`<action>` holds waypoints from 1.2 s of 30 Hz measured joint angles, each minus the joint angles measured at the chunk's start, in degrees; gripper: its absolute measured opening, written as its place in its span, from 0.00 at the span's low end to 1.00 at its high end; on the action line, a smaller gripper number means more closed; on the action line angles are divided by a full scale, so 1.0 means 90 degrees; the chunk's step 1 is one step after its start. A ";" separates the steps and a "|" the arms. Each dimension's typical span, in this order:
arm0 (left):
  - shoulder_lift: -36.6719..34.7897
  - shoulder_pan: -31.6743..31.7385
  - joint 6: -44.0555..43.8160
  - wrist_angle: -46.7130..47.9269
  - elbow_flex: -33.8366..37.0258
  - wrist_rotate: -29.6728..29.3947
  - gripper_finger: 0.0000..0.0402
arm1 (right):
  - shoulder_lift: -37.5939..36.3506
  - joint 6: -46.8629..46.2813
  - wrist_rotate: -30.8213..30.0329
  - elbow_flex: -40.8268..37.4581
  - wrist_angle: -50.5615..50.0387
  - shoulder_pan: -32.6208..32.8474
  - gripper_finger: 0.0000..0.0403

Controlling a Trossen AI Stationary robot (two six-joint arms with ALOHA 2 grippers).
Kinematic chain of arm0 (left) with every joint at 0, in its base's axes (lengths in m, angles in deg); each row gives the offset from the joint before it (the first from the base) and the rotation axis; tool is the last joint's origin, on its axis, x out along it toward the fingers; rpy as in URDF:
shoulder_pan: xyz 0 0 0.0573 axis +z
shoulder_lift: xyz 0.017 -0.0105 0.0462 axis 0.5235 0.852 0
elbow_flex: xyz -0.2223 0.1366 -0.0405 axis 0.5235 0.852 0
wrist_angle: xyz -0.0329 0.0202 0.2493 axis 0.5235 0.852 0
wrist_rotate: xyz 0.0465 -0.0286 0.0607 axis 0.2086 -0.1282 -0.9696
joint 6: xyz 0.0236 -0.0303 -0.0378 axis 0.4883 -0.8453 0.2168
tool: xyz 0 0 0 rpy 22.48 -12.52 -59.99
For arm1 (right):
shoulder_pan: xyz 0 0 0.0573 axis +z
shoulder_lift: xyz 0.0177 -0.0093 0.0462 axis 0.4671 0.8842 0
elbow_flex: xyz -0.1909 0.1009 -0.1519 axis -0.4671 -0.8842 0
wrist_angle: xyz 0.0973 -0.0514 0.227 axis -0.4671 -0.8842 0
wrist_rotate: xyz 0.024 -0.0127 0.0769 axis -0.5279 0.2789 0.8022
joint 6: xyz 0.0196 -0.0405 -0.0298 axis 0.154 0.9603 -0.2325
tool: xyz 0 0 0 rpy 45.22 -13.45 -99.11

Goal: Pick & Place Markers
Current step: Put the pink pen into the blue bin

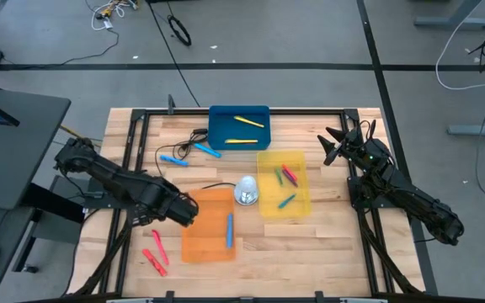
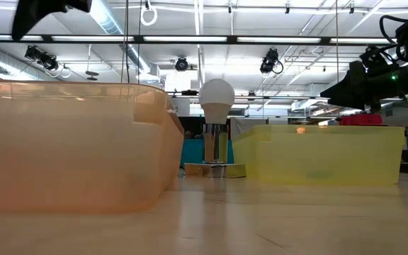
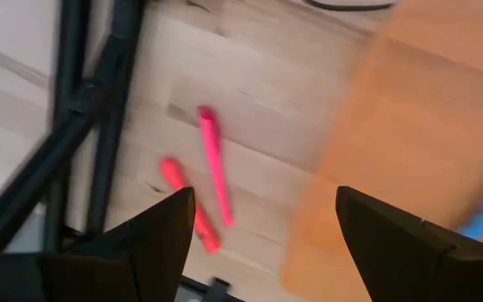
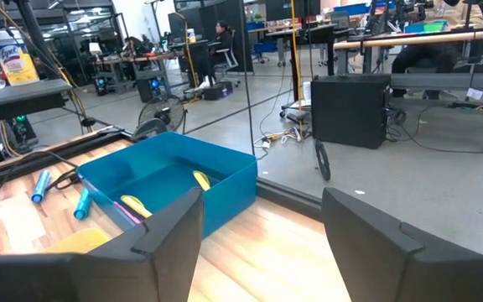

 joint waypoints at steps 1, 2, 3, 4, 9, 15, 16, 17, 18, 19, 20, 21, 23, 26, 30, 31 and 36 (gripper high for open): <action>0.0003 -0.0077 -0.0008 0.0026 0.0076 0.0107 0.74 | 0.0001 0.0002 0.0001 0.0000 0.0002 0.0000 0.61; 0.0005 -0.0168 -0.0027 0.0016 0.0154 0.0266 0.74 | 0.0000 0.0000 0.0002 0.0000 0.0000 0.0000 0.61; 0.0005 -0.0242 -0.0048 -0.0008 0.0222 0.0448 0.74 | 0.0001 0.0000 0.0000 0.0000 0.0000 0.0000 0.61; 0.0005 -0.0315 -0.0079 -0.0043 0.0286 0.0558 0.74 | 0.0000 0.0001 0.0000 0.0000 0.0000 0.0000 0.61; 0.0005 -0.0598 -0.0109 -0.0509 0.0538 0.0306 0.74 | 0.0000 0.0000 0.0000 0.0000 0.0000 0.0000 0.61; -0.0002 -0.0886 -0.0025 -0.1695 0.1468 0.0127 0.74 | 0.0000 0.0000 0.0001 0.0000 0.0000 0.0000 0.61; -0.0007 -0.0914 -0.0010 -0.1946 0.1677 0.0190 0.74 | -0.0001 0.0000 0.0000 0.0000 0.0000 0.0000 0.61; -0.0007 -0.0929 0.0001 -0.2311 0.1906 0.0188 0.74 | -0.0001 0.0000 0.0000 0.0000 0.0000 0.0000 0.61; -0.0004 -0.0944 0.0011 -0.2748 0.2110 0.0125 0.74 | -0.0001 0.0000 0.0000 0.0000 0.0000 0.0000 0.61; -0.0002 -0.0952 0.0036 -0.3110 0.2290 0.0056 0.74 | -0.0001 0.0000 0.0002 0.0000 0.0000 0.0000 0.61; -0.0002 -0.0973 0.0032 -0.3357 0.2432 0.0023 0.74 | 0.0001 0.0000 0.0000 0.0000 0.0000 0.0000 0.61; -0.0002 -0.1005 0.0017 -0.3493 0.2547 -0.0030 0.74 | 0.0000 0.0000 0.0002 0.0000 0.0002 0.0000 0.61; -0.0002 -0.1082 -0.0016 -0.3499 0.2677 -0.0060 0.74 | 0.0000 0.0000 0.0002 0.0000 0.0000 0.0000 0.61; -0.0005 -0.1199 -0.0043 -0.3489 0.2792 -0.0035 0.74 | 0.0001 0.0000 0.0000 0.0000 0.0000 0.0000 0.61; -0.0005 -0.1370 -0.0148 -0.3543 0.2980 0.0024 0.74 | 0.0001 0.0000 0.0002 0.0000 0.0000 0.0000 0.61; -0.0007 -0.1439 -0.0167 -0.3602 0.3038 0.0086 0.74 | 0.0001 0.0000 0.0001 0.0000 0.0002 0.0000 0.61; -0.0007 -0.1726 -0.0209 -0.3878 0.3297 0.0196 0.74 | -0.0001 0.0000 0.0000 0.0000 0.0002 0.0000 0.61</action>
